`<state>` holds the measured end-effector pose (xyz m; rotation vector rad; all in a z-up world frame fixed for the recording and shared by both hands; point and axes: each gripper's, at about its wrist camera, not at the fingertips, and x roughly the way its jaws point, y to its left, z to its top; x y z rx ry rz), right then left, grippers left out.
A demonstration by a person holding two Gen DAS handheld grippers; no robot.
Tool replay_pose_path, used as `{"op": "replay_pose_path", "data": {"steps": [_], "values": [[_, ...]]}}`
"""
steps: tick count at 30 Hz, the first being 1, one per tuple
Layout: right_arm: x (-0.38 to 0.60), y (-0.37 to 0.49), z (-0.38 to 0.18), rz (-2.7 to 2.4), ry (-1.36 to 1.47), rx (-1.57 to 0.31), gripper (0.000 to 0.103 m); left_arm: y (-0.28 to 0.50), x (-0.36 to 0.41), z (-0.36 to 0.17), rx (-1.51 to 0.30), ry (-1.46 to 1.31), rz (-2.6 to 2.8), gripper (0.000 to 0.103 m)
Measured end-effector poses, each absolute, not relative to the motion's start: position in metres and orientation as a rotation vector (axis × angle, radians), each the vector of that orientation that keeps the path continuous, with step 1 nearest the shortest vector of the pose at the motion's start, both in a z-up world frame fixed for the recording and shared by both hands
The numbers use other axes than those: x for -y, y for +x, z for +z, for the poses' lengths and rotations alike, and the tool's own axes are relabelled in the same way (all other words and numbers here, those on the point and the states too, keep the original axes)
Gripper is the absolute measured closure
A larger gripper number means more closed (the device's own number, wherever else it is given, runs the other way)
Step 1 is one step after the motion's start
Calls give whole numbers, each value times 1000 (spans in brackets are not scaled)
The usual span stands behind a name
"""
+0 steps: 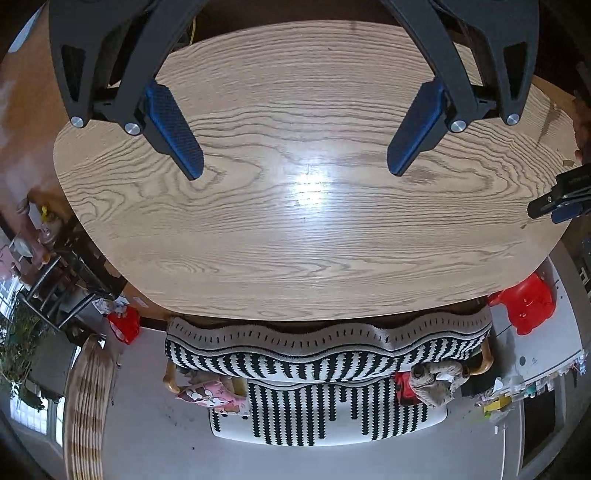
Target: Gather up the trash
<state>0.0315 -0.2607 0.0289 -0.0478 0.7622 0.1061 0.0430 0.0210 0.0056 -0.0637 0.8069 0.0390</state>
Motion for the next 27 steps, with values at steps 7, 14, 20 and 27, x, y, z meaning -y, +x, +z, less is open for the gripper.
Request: {"op": "replay_pose_path", "data": {"steps": [7, 14, 20, 27], "values": [[258, 29, 27, 104, -67, -768, 7, 46, -20, 2, -822, -61, 40, 11], [261, 28, 26, 104, -65, -774, 7, 47, -20, 1, -829, -61, 37, 11], [260, 28, 25, 98, -63, -776, 7, 47, -21, 0, -829, -64, 40, 11], [258, 28, 25, 97, -66, -777, 7, 46, -20, 0, -830, -59, 37, 11]]}}
